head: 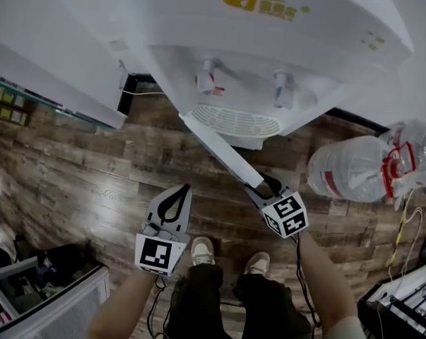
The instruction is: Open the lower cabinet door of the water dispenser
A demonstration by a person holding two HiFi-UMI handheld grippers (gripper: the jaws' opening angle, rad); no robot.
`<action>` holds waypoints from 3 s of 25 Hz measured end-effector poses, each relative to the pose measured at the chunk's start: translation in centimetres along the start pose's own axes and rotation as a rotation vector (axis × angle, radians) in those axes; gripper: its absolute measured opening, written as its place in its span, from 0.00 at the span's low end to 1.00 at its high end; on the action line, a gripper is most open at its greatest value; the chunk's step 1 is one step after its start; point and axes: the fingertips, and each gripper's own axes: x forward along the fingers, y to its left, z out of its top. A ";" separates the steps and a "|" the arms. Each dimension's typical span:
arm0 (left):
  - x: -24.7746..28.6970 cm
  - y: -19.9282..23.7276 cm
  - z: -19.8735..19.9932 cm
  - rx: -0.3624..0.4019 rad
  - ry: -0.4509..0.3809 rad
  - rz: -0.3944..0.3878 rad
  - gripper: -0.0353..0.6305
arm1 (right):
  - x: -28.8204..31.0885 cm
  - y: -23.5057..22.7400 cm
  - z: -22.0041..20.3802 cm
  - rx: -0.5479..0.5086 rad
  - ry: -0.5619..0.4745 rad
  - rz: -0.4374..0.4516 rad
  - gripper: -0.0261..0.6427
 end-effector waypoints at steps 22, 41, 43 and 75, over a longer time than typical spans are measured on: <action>-13.3 7.9 -2.2 -0.127 0.098 0.221 0.06 | 6.0 18.1 1.3 0.144 0.186 0.133 0.41; -15.3 10.7 -0.6 -0.127 0.130 0.234 0.06 | 7.5 22.3 5.0 0.139 0.203 0.171 0.38; -15.2 10.4 0.4 -0.120 0.132 0.222 0.06 | 5.8 21.3 5.8 0.167 0.191 0.147 0.37; -21.7 2.4 40.7 -0.019 -0.128 0.091 0.06 | -42.0 13.3 38.1 0.097 -0.455 -0.430 0.12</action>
